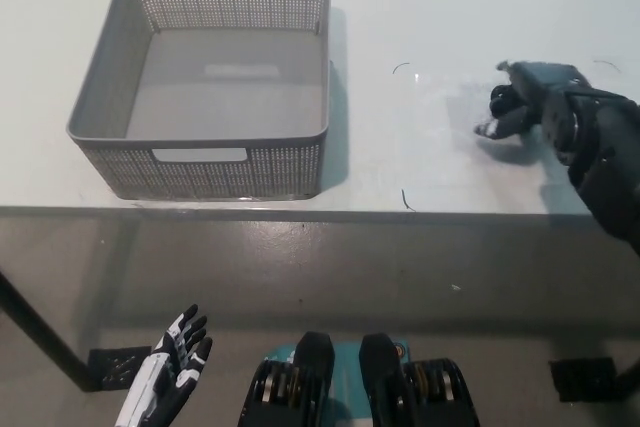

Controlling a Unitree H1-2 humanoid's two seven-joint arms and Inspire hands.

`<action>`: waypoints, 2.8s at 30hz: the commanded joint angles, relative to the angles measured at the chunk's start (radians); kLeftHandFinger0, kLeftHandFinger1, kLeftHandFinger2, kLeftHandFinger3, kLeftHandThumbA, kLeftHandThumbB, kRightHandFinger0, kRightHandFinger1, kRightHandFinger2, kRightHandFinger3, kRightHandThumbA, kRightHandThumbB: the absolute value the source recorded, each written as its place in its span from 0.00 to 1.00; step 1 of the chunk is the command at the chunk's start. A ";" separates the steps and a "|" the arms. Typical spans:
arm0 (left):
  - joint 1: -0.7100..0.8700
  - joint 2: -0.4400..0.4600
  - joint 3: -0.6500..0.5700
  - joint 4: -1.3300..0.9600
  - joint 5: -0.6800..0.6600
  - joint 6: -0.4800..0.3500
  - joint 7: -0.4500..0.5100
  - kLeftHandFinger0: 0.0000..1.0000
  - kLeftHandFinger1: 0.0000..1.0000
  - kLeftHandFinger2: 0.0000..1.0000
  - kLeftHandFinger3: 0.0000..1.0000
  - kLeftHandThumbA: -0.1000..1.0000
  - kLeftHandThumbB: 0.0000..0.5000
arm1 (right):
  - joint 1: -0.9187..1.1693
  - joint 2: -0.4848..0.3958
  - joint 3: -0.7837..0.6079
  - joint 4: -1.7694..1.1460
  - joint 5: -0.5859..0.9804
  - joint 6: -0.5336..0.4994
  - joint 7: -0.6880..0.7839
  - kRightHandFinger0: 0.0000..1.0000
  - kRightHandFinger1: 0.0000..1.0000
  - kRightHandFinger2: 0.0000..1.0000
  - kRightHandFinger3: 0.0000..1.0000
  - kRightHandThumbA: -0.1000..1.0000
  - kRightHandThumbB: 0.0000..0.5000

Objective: Use the right hand to pick up a webcam and put it into a container on the left side

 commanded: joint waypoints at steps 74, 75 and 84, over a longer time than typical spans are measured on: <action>-0.043 0.003 -0.002 -0.011 -0.008 -0.035 -0.006 1.00 1.00 1.00 1.00 0.72 0.01 | -0.073 0.041 -0.148 0.380 0.137 -0.333 -0.263 0.64 0.73 0.81 0.88 0.25 0.63; -0.043 0.004 -0.002 -0.009 -0.007 -0.036 -0.006 1.00 1.00 1.00 1.00 0.72 0.00 | -0.060 0.039 -0.158 0.376 0.138 -0.381 -0.337 0.22 0.32 0.44 0.47 0.01 0.54; -0.053 0.005 -0.004 0.000 -0.001 -0.044 -0.007 1.00 1.00 1.00 1.00 0.71 0.00 | -0.043 0.039 -0.254 0.369 0.175 -0.532 -0.557 0.00 0.47 0.85 0.93 0.00 0.29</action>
